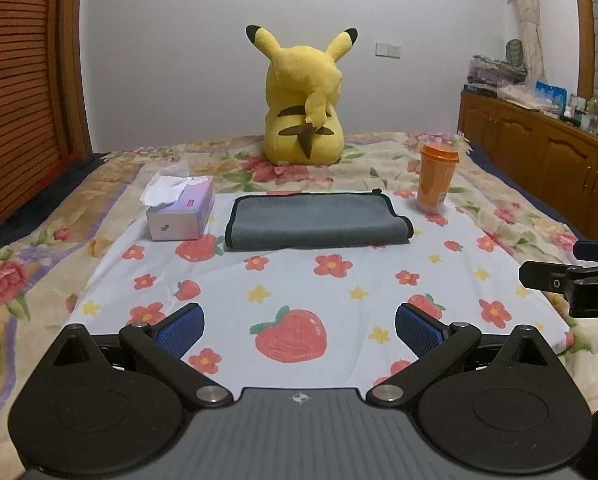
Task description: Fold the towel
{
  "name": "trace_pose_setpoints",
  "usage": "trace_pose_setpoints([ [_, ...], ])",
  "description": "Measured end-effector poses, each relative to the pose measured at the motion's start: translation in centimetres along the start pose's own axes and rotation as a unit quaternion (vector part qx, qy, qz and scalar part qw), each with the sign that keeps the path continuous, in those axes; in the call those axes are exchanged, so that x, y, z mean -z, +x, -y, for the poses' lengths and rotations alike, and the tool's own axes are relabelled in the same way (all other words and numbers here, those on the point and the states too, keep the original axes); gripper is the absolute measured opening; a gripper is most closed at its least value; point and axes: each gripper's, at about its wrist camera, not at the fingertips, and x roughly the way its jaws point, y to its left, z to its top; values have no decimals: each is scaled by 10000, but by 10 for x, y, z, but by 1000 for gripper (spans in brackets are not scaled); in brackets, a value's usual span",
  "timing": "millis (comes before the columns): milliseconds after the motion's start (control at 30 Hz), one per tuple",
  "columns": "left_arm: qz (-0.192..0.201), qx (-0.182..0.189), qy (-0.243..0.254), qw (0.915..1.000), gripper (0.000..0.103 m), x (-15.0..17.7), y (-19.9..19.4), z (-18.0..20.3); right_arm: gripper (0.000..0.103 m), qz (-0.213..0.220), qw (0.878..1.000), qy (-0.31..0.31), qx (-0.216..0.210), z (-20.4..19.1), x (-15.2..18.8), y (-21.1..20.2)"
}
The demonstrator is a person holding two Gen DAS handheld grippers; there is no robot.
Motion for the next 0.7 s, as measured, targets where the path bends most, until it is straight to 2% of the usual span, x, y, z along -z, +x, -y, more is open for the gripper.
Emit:
trace_pose_setpoints([
  [700,487,-105,44,9987,103,0,-18,0,103,285,9995,17,105,3,0,-9],
])
